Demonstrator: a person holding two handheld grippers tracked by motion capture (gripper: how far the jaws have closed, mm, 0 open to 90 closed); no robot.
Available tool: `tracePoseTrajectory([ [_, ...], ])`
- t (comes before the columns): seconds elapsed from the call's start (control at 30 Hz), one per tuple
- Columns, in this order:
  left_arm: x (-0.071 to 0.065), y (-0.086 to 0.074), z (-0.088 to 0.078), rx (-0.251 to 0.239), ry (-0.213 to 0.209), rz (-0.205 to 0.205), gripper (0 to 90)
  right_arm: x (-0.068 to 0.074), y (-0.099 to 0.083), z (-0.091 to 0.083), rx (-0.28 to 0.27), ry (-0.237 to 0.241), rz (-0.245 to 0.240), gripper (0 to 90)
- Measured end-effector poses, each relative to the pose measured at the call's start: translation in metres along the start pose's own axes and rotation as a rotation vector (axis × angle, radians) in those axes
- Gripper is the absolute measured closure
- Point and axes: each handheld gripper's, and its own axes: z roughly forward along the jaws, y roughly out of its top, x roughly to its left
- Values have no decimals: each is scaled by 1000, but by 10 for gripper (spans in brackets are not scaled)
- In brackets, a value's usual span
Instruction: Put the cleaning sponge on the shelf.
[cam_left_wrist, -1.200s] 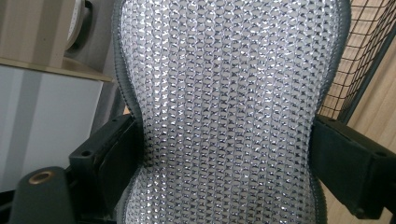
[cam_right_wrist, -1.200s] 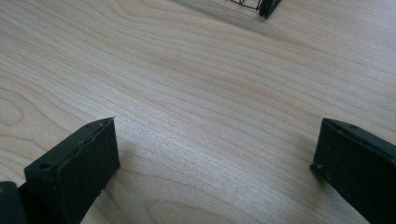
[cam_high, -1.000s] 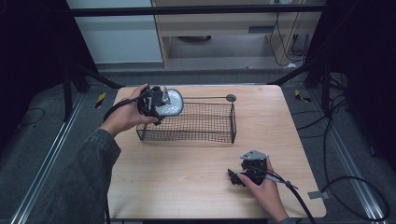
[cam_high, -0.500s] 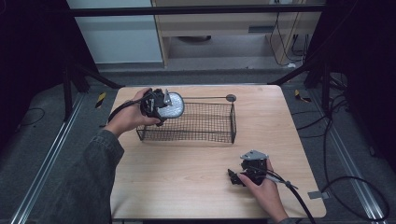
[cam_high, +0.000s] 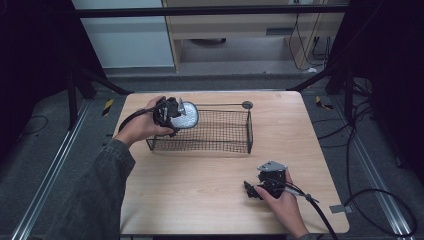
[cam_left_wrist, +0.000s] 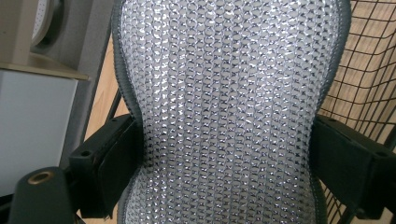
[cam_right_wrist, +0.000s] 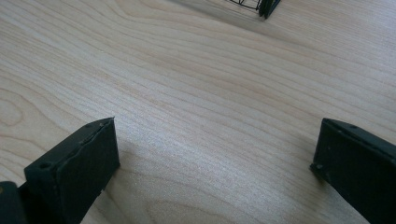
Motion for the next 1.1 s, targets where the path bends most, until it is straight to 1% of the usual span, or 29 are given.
tracePoseTrajectory([
  [0.07, 0, 1, 1, -1, -7, -3, 114, 0, 0, 0, -1, 0, -1, 4],
  [0.2, -1, 2, 4, 9, -7, -1, 110, 0, 0, 0, -1, -1, -2, 4],
  [0.4, 0, 3, 4, 1, -9, -6, 107, 0, 0, 0, -2, -2, -2, 4],
  [0.5, -1, 3, 5, 7, -13, 1, 107, 0, 0, 0, -2, -1, -2, 4],
  [0.7, -2, 4, 7, 8, -33, -3, 101, 0, 0, 0, 0, -1, 1, 4],
  [0.8, -2, 5, 8, 8, -31, -6, 91, 0, 0, 0, 0, -2, 1, 4],
  [0.87, -1, 5, 9, -4, -40, -25, 81, 0, 0, 0, -2, -3, -1, 4],
  [0.93, -1, 5, 9, 5, -47, -23, 72, 0, 0, 0, -2, -3, 0, 4],
  [1.07, -2, 5, 11, 4, -59, -33, 58, 0, 0, 0, -2, -2, 0, 4],
  [1.1, -3, 4, 13, 2, -75, -49, 53, 0, 0, 0, -2, -3, 0, 4],
])
